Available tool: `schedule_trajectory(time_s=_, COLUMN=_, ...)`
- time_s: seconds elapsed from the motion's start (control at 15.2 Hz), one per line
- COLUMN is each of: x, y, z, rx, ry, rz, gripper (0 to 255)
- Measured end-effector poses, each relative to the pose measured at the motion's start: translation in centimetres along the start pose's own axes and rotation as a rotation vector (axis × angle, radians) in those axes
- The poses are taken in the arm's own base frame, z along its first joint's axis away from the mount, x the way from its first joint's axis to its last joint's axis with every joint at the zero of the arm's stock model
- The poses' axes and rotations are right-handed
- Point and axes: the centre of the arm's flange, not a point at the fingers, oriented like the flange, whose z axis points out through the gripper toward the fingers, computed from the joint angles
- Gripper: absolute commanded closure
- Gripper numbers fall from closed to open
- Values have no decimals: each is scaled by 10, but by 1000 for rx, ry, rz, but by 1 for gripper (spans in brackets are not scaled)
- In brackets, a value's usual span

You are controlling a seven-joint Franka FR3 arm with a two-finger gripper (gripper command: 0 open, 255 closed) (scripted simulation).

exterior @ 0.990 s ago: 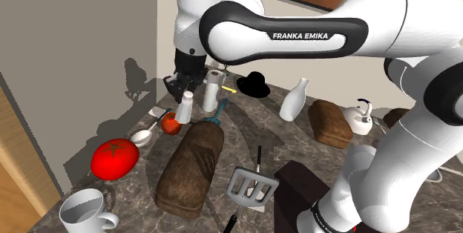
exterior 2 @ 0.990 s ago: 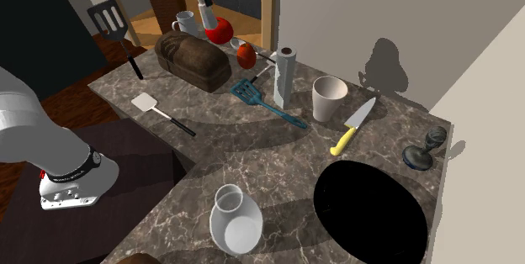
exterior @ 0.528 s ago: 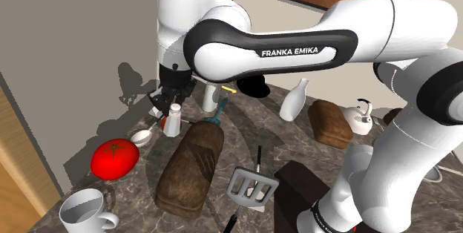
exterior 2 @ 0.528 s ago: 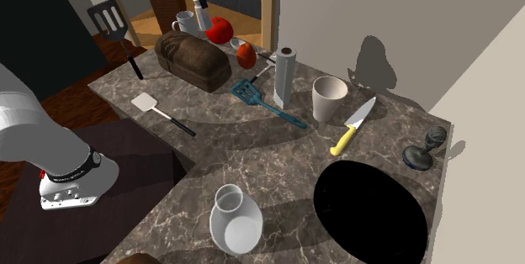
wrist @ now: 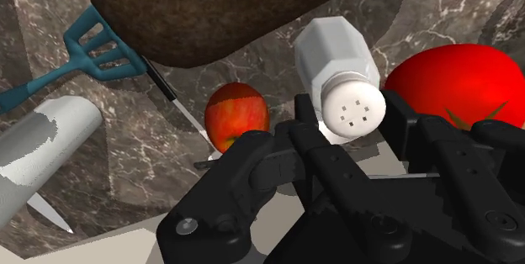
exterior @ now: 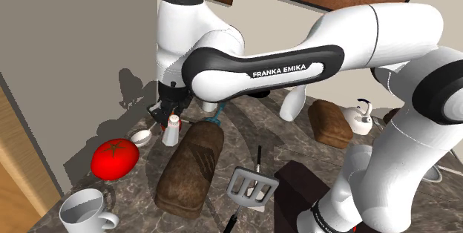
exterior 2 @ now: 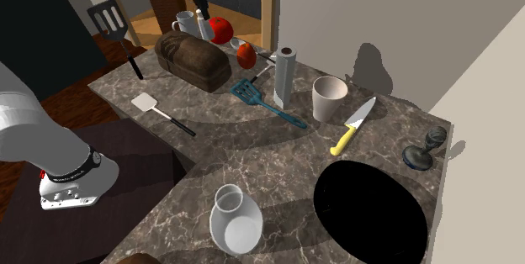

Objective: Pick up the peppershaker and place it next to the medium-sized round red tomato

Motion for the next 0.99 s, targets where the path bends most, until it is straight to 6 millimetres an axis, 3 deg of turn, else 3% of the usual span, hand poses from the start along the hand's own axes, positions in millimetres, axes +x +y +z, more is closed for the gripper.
schedule_trajectory(time_s=0.99, x=-12, y=-7, z=78, rx=0, ry=0, rz=0, gripper=255)
